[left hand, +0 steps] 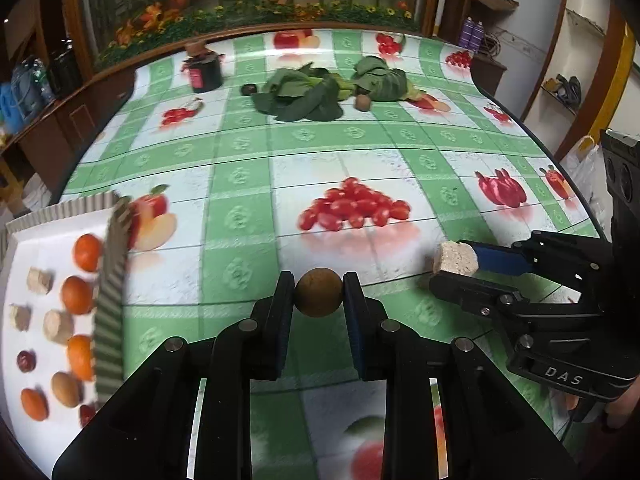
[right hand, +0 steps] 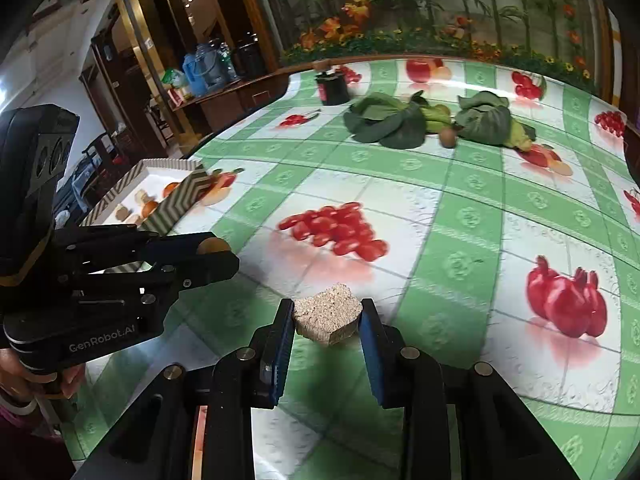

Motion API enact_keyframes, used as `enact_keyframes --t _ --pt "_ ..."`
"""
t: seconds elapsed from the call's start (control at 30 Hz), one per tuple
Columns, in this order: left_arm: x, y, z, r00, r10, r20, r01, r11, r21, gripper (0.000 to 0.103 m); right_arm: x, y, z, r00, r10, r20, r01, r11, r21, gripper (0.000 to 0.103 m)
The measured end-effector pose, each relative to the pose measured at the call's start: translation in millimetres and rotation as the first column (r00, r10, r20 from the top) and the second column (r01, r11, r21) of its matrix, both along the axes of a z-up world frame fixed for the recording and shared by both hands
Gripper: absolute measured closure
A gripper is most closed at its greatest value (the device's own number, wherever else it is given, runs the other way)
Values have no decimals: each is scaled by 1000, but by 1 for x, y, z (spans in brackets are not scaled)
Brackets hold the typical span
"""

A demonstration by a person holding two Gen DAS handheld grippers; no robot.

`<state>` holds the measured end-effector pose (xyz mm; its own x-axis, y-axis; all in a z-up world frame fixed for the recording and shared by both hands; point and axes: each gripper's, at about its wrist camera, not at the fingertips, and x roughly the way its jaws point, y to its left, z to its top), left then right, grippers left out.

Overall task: Organize fruits
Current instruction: 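Carry the tan cube and brown fruit over the white tray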

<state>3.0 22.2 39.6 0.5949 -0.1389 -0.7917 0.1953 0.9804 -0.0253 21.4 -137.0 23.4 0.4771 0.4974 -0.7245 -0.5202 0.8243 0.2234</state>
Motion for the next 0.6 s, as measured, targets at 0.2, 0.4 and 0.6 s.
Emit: enact_keyframes --t 0.2,0.4,0.6 --pt "-18 22 12 997 45 55 -47 999 24 79 -13 22 7 999 42 11 -42 999 7 71" --pt "-34 54 21 991 100 85 -103 994 31 79 -21 52 17 994 110 25 -111 993 29 71" --pt "-50 94 27 979 179 100 -183 982 34 79 -25 90 26 982 188 36 -189 982 31 71"
